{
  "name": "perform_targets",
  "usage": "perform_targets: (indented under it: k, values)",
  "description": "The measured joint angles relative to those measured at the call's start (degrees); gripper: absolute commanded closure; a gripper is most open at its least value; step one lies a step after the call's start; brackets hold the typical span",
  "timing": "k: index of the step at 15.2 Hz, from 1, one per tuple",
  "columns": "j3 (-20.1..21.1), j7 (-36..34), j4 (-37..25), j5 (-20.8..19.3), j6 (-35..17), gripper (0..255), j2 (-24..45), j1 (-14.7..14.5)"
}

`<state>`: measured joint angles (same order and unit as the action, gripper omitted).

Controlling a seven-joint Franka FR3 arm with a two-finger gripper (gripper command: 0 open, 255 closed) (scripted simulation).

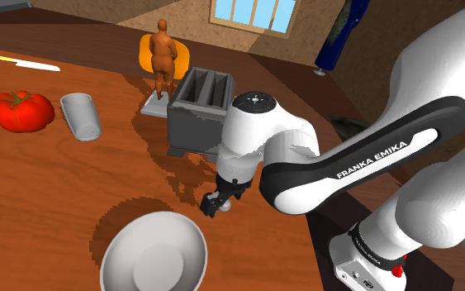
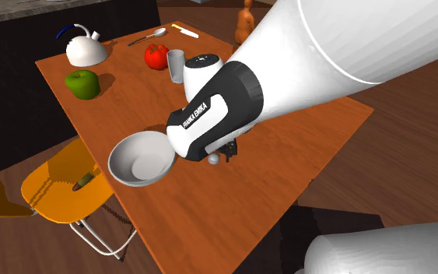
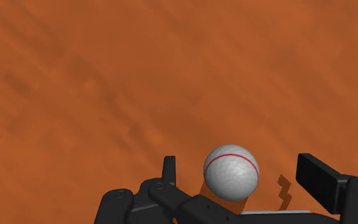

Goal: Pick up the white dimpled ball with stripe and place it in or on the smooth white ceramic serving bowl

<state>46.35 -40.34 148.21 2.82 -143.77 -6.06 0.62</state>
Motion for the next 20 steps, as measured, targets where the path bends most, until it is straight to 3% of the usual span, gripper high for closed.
perform_targets:
  k: [10, 20]
  values:
    - [0.0, 0.0, 0.01, 0.0, -0.01, 255, 0.0, 0.0]
    - [-2.75, 5.51, -2.02, 6.85, 8.26, 255, -7.8, -2.58]
